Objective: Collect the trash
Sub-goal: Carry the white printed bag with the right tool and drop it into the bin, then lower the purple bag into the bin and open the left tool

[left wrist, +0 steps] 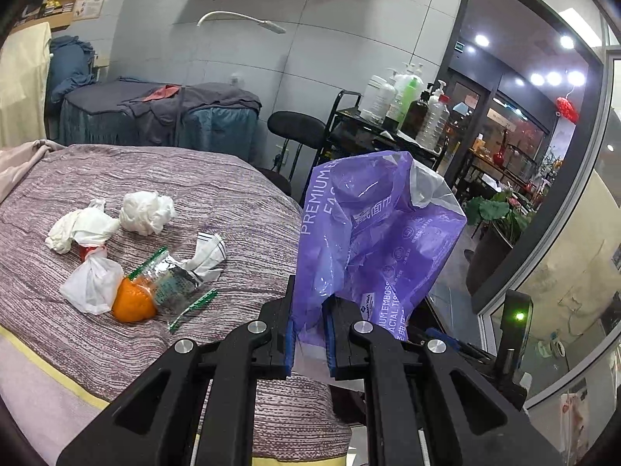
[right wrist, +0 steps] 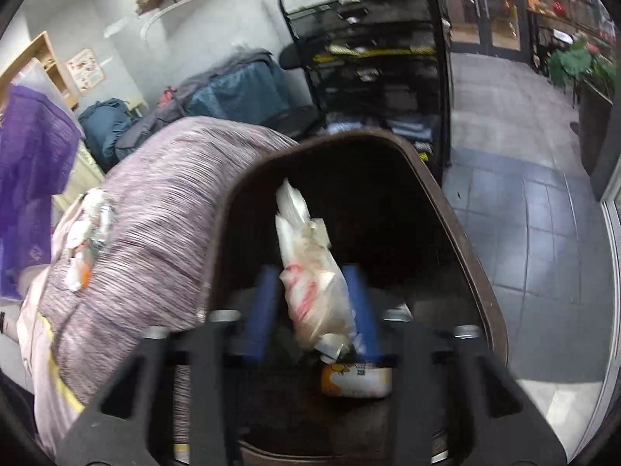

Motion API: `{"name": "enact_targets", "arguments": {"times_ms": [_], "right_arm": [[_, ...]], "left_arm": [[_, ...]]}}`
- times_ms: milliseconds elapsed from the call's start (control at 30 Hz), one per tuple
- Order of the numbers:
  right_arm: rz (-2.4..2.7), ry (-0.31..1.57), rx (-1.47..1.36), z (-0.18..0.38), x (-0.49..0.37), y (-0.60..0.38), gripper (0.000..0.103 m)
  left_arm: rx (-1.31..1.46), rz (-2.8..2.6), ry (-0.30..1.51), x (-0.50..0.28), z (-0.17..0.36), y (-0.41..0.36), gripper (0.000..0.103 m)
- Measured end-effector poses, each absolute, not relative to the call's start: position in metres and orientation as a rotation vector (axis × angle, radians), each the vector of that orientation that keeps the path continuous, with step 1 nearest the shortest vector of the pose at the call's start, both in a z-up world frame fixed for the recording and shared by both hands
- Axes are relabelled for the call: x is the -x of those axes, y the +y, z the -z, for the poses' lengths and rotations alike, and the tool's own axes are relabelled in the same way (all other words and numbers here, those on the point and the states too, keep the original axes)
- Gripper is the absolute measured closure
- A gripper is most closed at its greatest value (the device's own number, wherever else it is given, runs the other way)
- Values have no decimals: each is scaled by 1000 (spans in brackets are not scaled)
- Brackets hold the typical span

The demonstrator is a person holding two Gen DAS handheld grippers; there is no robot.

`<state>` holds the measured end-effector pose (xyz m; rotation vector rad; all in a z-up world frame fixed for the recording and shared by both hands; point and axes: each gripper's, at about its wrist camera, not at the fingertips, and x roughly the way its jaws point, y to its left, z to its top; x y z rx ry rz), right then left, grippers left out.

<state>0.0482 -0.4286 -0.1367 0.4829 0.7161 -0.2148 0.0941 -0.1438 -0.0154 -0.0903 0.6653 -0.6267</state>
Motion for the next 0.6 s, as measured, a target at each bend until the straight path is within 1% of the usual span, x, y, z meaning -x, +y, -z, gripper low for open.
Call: {"name": "enact_targets", "arguments": {"times_ms": [200,433,600], "right_arm": [[253,707,-499,141,-41,-435,43],[334,633,-512,126,-20,-450,39],[404,588,-526,118,-9,-469,39]], "left_arm": [[68,658,700,-95,25,-164,91],[23,723,783,-98,44,-206,91],[-42,757,848,-102,60,-242,91]]}}
